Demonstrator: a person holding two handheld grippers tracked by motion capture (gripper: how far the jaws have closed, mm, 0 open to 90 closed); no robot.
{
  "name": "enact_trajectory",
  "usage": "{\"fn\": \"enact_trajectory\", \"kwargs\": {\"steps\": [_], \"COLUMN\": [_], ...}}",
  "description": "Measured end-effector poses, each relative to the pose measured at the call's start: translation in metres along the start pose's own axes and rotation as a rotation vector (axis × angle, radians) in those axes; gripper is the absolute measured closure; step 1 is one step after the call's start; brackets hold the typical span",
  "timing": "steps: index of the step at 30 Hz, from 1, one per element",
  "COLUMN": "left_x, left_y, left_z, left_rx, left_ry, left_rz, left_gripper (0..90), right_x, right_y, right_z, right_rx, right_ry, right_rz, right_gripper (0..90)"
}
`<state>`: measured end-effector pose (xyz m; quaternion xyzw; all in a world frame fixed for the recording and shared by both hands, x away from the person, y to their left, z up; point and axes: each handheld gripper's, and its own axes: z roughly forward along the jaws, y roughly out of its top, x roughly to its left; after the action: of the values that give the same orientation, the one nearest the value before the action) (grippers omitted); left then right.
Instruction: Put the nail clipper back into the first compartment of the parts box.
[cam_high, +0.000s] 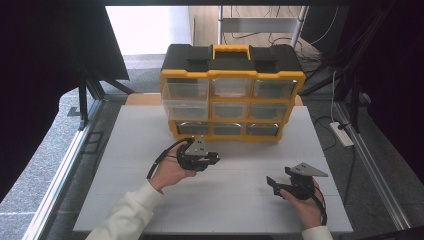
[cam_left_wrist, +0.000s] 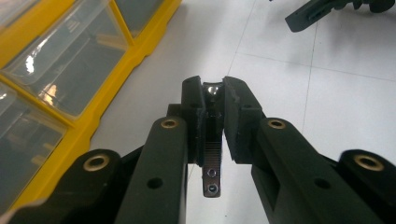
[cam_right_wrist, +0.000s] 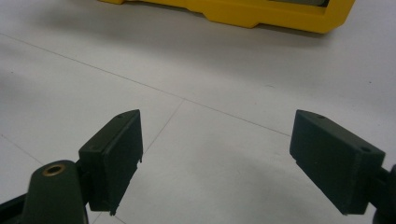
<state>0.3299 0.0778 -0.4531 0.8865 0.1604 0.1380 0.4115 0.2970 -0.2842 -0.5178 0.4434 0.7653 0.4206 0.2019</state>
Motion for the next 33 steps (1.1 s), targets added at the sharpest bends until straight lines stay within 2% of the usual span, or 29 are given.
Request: {"fn": "enact_trajectory", "kwargs": {"steps": [11, 17, 27, 33], "left_x": [-0.001, -0.001, -0.002, -0.001], "left_y": [-0.004, -0.005, 0.002, 0.007], "left_z": [-0.017, -0.021, -0.035, -0.044], "left_rx": [-0.052, -0.061, -0.134, -0.159], "left_ry": [0.030, 0.041, 0.060, 0.079], "left_rz": [-0.026, -0.032, -0.045, -0.048], "left_gripper": [78.9, 78.9, 79.0, 78.9], "right_x": [0.000, 0.000, 0.000, 0.001], "right_y": [0.000, 0.000, 0.000, 0.000], "right_z": [0.000, 0.000, 0.000, 0.001], "right_rx": [0.003, 0.002, 0.003, 0.002], "right_ry": [-0.001, -0.001, 0.000, -0.001], "right_rz": [-0.003, -0.003, -0.003, -0.004], "right_gripper": [17.3, 17.3, 17.3, 17.3]}}
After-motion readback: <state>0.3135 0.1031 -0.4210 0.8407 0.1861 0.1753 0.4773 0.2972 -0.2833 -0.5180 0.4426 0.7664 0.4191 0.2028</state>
